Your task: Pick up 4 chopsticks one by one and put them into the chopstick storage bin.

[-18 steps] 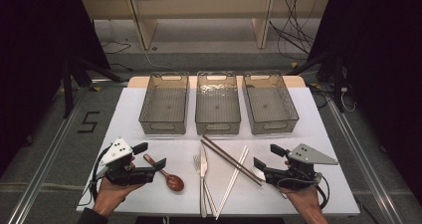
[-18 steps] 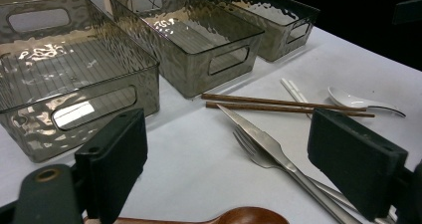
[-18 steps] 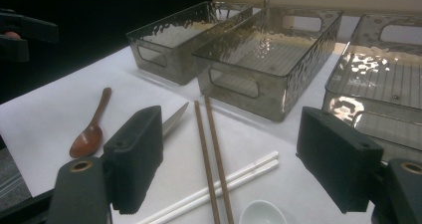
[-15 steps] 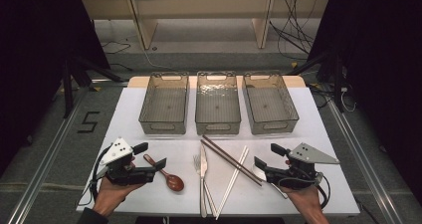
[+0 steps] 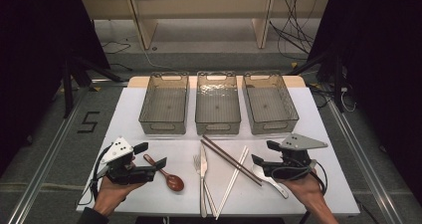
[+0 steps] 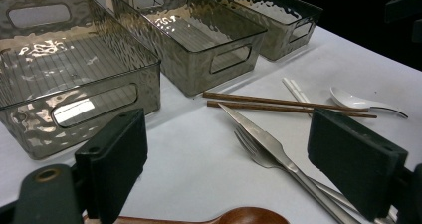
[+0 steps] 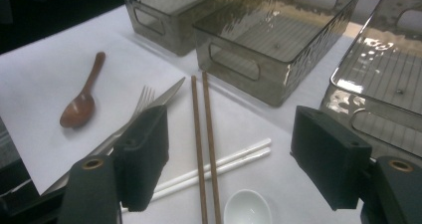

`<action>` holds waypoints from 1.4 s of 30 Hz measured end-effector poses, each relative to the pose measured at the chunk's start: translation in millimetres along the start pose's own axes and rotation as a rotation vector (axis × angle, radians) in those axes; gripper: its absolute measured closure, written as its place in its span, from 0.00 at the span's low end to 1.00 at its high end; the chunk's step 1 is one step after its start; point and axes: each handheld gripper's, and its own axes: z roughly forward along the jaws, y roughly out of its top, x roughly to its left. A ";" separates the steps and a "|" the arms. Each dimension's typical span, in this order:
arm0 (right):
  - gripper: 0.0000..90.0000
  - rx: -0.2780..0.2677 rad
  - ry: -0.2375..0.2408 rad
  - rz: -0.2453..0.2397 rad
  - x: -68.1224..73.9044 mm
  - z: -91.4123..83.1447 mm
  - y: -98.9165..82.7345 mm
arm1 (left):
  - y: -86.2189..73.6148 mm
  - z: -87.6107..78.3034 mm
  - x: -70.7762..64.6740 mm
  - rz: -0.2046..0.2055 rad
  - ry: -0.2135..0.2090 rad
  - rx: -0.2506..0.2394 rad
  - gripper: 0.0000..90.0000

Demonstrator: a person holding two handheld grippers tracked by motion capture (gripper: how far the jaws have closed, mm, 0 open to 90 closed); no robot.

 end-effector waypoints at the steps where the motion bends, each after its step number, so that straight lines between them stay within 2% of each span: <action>1: 0.36 0.017 0.002 -0.001 -0.8 2.5 3.2 | 0.0 0.1 0.1 -0.003 0.001 -0.001 0.17; 3: 0.38 0.067 0.010 -0.006 -2.8 9.0 9.8 | 0.2 0.2 0.2 -0.006 0.002 -0.001 0.17; 4: 0.38 0.067 0.010 -0.006 -2.8 9.0 9.8 | 0.3 0.1 0.3 -0.004 0.001 -0.001 0.17; 5: 0.38 0.096 0.014 -0.011 -4.0 13.3 13.3 | 0.3 -0.1 0.5 -0.003 0.001 -0.001 0.17; 6: 0.39 0.154 0.027 -0.013 -6.5 23.2 19.8 | 0.2 -0.2 0.5 -0.005 0.001 -0.001 0.17; 10: 0.40 0.249 0.036 -0.039 -7.5 41.2 26.9 | 0.5 -0.9 1.7 -0.010 0.002 -0.006 0.17; 11: 0.40 0.274 0.041 -0.049 -7.4 45.4 27.6 | 0.5 -0.9 1.7 -0.010 0.002 -0.006 0.17; 12: 0.40 0.274 0.041 -0.049 -7.4 45.4 27.6 | 0.6 -0.7 1.5 -0.011 0.001 -0.006 0.17; 13: 0.40 0.333 0.048 -0.072 -6.5 53.6 27.7 | 0.6 -0.9 1.3 -0.008 0.001 -0.004 0.17; 15: 0.42 0.379 0.048 -0.086 -5.9 60.9 26.6 | 0.6 -0.9 0.4 -0.008 0.001 -0.006 0.17; 16: 0.42 0.379 0.048 -0.086 -5.9 60.9 26.6 | 0.8 -1.1 0.4 -0.004 0.000 -0.003 0.17; 19: 0.45 0.461 0.069 -0.092 -6.4 72.4 25.4 | 0.6 -0.9 0.5 -0.008 0.001 -0.004 0.17; 22: 0.50 0.516 0.085 -0.106 -7.7 82.4 25.1 | 0.7 -0.7 0.8 -0.007 0.001 -0.001 0.17; 31: 0.61 0.633 0.098 -0.124 -7.8 111.2 20.9 | 0.9 -1.3 0.9 -0.007 -0.001 -0.003 0.17; 42: 0.74 0.702 0.111 -0.128 -5.7 121.7 14.8 | 1.2 -2.2 1.0 -0.003 0.004 -0.002 0.17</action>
